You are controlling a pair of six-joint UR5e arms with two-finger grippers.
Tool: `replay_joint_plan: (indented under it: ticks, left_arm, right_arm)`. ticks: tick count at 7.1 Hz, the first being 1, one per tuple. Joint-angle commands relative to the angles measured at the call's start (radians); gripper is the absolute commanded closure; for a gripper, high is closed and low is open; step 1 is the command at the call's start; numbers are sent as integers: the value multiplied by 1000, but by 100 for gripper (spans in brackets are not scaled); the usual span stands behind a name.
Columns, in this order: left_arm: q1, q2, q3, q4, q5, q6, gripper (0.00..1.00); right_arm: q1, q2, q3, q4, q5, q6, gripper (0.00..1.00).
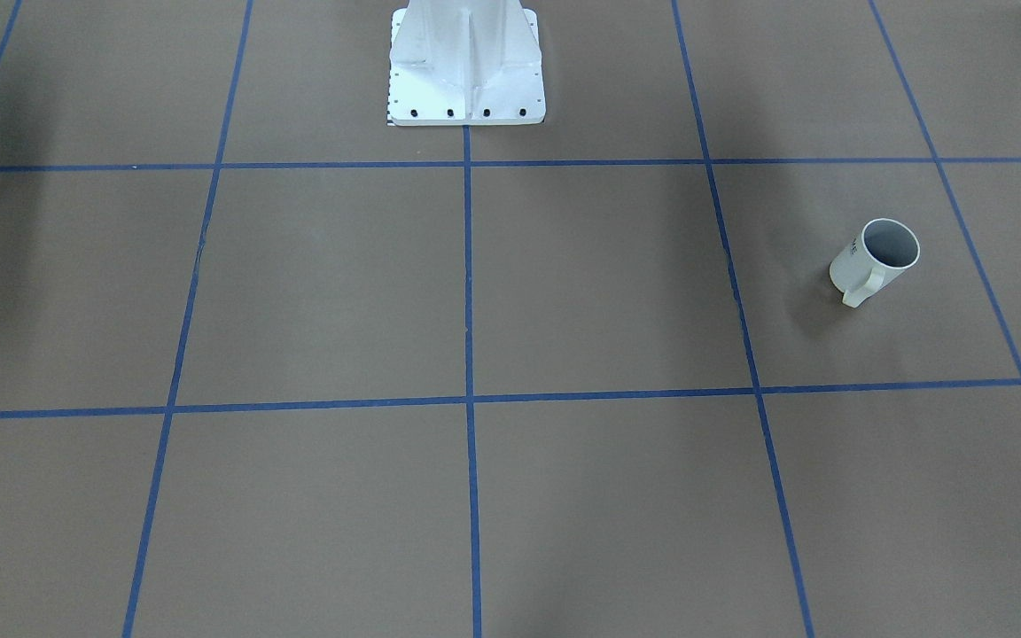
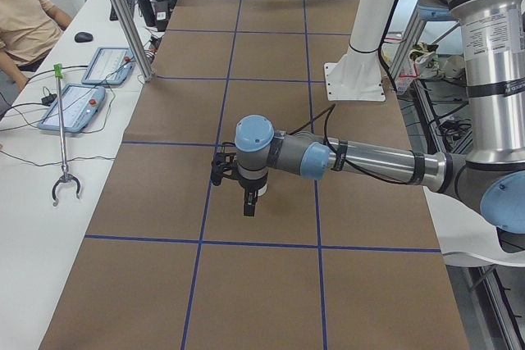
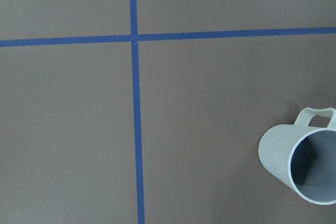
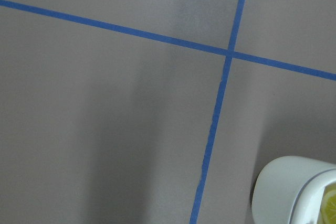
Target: Left arm hands cup to right arm to dump lemon
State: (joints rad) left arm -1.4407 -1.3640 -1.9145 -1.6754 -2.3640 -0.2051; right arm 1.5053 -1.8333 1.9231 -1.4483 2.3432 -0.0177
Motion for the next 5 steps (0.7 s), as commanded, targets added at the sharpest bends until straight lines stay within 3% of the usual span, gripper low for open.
replay_joint_plan:
  ticks: [1,5]
  left_arm:
    - [-1,6,-23,3,-3,-13,0]
    - [2,-7,-8,-4,9,-19,0]
  right_arm:
    - [-17,8,-9,0,-5,1,0]
    - [-20,19,-12,3,-5,2,0]
